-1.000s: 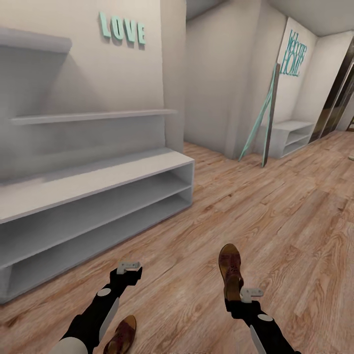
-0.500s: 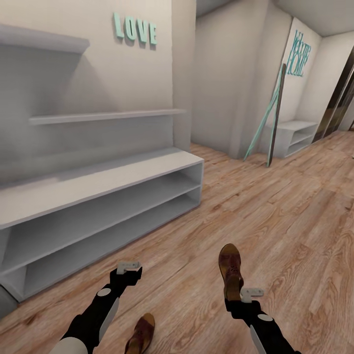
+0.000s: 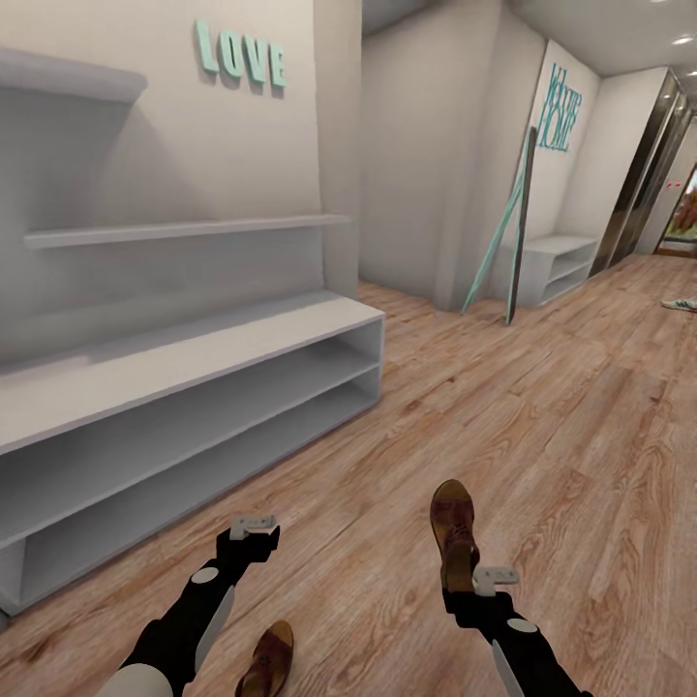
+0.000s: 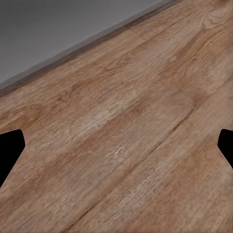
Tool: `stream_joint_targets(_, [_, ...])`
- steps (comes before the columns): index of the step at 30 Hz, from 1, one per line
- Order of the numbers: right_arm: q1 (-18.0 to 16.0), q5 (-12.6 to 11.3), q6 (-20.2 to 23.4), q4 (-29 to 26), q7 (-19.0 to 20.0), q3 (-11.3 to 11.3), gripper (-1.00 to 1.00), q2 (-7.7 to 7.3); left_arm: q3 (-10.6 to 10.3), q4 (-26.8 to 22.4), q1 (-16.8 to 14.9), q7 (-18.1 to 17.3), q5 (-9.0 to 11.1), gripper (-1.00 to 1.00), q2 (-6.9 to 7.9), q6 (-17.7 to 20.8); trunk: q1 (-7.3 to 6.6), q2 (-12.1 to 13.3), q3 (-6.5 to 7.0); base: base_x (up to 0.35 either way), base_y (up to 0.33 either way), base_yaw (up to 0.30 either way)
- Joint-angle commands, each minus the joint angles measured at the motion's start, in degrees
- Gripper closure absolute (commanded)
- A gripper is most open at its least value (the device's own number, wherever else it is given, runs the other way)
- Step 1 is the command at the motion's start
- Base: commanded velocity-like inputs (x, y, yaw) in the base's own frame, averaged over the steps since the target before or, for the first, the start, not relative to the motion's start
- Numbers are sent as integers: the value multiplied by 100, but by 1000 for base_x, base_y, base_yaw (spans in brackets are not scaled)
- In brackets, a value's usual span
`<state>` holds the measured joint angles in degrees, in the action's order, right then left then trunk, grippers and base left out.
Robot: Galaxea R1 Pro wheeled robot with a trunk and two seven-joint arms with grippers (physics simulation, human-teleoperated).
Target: Pick up the two gym shoes and the two sandals from the corridor floor and place them onto the hallstand (shoe rack) in the corridor, making sure they are on the rack and not on the floor. Arrange them so the two gym shoes are next to each other and the two sandals are next to each other.
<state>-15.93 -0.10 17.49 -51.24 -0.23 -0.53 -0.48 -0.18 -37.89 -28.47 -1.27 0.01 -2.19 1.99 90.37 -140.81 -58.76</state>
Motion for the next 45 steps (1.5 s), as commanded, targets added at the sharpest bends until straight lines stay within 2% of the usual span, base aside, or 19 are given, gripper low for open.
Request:
stream_joint_targets(1, [-2, -16, 35, -10, -12, 0, 100, -1, 4, -8, -1, -13, 0, -100, 0, 21, -1, -2, -5, 0, 0, -18])
stream_joint_targets(25, [-2, -16, 35, -9, -12, 5, 100, 3, 9, -8, -1, -15, -1, -100, 0, 18, -1, -2, -5, -109, 49, -2])
stream_joint_targets(45, [-4, -16, 35, -2, 4, 13, 100, 15, 1, -9, -1, 3, -48, -100, 19, 18, -1, -2, -5, -9, 6, 0])
